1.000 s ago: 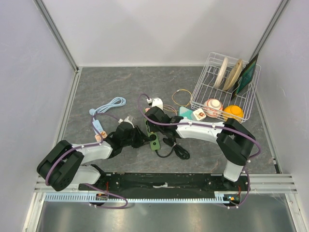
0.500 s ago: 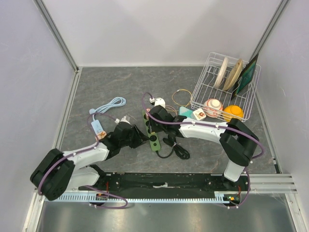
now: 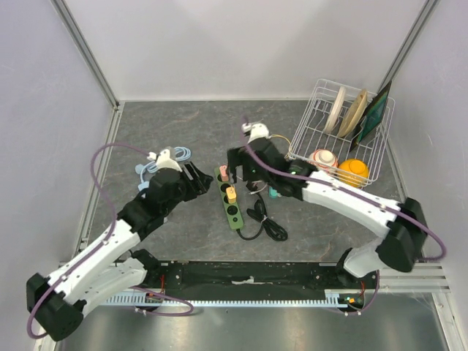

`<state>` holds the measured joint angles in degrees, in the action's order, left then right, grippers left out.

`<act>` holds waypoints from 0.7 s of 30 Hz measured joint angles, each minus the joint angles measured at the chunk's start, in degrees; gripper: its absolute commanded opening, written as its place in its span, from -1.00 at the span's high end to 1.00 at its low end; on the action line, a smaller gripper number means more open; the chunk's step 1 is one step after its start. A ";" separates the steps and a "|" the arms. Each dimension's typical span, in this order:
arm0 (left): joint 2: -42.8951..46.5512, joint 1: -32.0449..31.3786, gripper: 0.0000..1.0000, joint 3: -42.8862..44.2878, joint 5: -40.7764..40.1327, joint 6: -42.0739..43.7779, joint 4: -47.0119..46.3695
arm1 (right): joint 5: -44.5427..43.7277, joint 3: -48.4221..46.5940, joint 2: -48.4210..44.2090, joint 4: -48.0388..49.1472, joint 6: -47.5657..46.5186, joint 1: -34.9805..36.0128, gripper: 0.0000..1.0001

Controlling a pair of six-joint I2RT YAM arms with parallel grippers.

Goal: Insert the plug

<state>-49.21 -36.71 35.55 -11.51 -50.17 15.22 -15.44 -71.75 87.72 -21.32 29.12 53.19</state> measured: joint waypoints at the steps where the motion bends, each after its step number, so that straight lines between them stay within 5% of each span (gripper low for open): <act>1: 1.66 0.13 -0.54 2.60 -1.97 2.58 2.05 | -0.44 0.00 -2.34 -0.26 -0.48 -1.07 -0.96; 5: 4.55 0.63 -0.77 10.58 -6.34 9.88 7.69 | -2.71 0.00 -10.69 -1.53 -2.47 -7.87 -0.96; 9: 8.20 0.63 -0.80 20.57 -11.52 18.01 12.59 | -6.95 0.09 -20.00 -4.07 -4.87 -15.06 -0.96; 21: 26.53 0.63 -0.93 36.13 -22.47 30.21 22.47 | -26.49 0.68 -45.03 -6.58 -13.20 -16.09 -0.96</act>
<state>-22.68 -36.07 71.68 -33.98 -19.97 37.69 -41.93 -71.07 42.70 -27.90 15.92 37.10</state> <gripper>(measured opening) 0.953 0.982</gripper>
